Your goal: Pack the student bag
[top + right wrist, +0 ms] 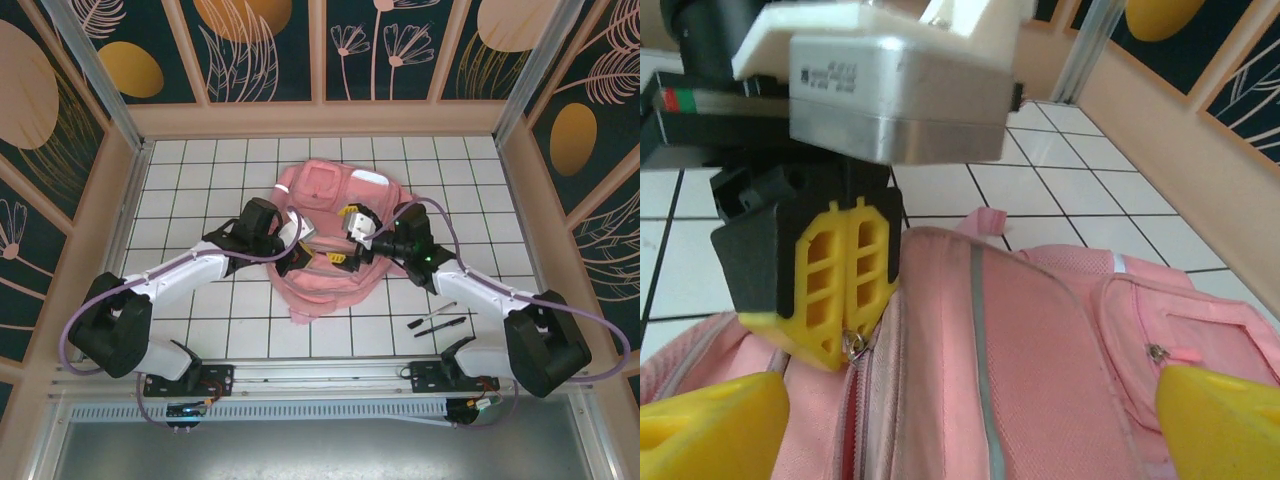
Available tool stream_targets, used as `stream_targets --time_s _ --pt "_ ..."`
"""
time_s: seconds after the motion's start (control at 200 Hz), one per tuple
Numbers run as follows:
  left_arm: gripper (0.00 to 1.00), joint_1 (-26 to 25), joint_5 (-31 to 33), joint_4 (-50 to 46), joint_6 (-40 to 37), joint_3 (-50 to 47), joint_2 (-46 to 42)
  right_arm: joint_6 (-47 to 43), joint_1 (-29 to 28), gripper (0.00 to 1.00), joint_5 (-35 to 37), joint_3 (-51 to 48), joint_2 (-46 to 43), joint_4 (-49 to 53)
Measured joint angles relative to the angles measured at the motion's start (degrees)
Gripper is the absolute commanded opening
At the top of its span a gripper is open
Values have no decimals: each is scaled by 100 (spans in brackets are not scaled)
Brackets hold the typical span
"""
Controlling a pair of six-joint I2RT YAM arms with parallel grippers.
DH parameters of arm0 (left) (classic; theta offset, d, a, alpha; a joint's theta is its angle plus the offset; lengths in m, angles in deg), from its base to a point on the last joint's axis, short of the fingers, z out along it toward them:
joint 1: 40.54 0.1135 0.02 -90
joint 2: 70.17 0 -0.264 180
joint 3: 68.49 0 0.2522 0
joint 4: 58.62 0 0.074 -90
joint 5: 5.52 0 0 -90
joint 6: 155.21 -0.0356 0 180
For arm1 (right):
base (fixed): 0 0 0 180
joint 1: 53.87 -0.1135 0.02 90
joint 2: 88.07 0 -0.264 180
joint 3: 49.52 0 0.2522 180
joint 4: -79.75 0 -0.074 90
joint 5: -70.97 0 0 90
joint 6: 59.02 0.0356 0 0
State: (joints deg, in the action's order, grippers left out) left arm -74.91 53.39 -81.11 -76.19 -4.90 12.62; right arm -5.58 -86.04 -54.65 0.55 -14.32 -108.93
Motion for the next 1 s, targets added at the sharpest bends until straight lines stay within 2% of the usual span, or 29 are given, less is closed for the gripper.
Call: stream_targets --time_s 0.11,0.18,0.24,0.265,0.295,0.36,0.465,0.636,0.706,0.746,0.771,0.876,1.001 --pt "0 2 -24 105 92 0 -4 -428 -146 75 68 262 420 485" --pt "0 0 -15 127 140 -2 -31 -754 -208 53 81 538 706 1010" --pt "0 0 4 127 142 -2 -68 -988 -243 21 118 743 896 1403" --pt "0 0 15 122 142 -2 -90 -1032 -247 11 125 807 957 1541" --pt "0 0 50 105 131 -4 -118 -1108 -262 6 109 872 1003 1692" --pt "0 11 212 -59 -35 -4 -186 -1237 -315 0 179 986 1021 1934" --pt "0 232 476 -343 -448 -24 -393 -1547 -315 0 271 1025 955 2044" --pt "0 1237 1023 -520 -691 -76 -699 -2280 -129 0 426 1025 702 2072" --pt "0 1392 927 -557 -831 -17 -684 -2337 -111 22 426 1029 693 2098" --pt "0 1401 824 -629 -903 26 -684 -2253 -109 40 428 1038 693 2173" --pt "0 1397 787 -656 -925 52 -684 -2194 -92 46 433 1058 697 2260" --pt "0 1255 798 -621 -920 52 -723 -1674 -52 53 474 1154 758 2361" --pt "0 815 728 -380 -651 -26 -835 -1032 -282 54 516 1462 828 2345"
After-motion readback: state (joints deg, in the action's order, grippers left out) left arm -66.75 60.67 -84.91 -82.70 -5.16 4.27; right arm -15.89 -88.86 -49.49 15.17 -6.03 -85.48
